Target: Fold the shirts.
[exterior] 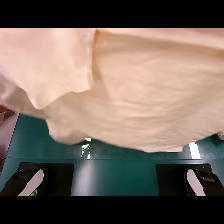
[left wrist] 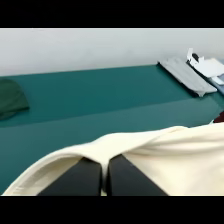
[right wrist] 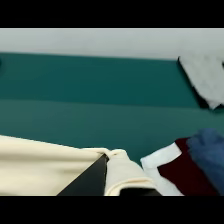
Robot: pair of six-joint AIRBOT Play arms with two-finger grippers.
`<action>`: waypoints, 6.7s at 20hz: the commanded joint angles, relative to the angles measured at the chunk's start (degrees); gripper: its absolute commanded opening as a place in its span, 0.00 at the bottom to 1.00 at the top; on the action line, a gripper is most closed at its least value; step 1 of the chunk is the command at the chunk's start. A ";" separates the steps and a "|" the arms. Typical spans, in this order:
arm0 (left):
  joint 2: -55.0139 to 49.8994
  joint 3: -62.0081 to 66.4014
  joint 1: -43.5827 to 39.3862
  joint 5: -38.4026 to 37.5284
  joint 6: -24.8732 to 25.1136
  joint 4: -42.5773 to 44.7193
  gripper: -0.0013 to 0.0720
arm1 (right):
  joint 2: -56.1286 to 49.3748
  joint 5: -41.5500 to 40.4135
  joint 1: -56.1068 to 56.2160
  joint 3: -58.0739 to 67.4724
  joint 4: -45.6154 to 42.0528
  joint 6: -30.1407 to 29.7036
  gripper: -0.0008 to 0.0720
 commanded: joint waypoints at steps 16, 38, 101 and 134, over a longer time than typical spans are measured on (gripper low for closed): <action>-42.21 -46.12 -0.42 44.24 20.59 -19.06 0.05 | -75.45 -14.82 9.88 25.27 3.74 5.29 0.03; -37.64 -44.13 2.16 17.81 6.16 11.54 0.93 | -63.54 7.15 -0.02 7.82 15.41 -4.17 0.54; -20.85 -89.15 -0.79 16.50 20.04 -21.88 0.05 | -40.65 -0.37 -16.24 -37.73 21.24 -19.02 0.66; -15.34 -61.81 -0.79 33.90 10.88 -3.52 0.05 | -52.87 -28.96 10.82 -11.54 40.52 -16.46 0.03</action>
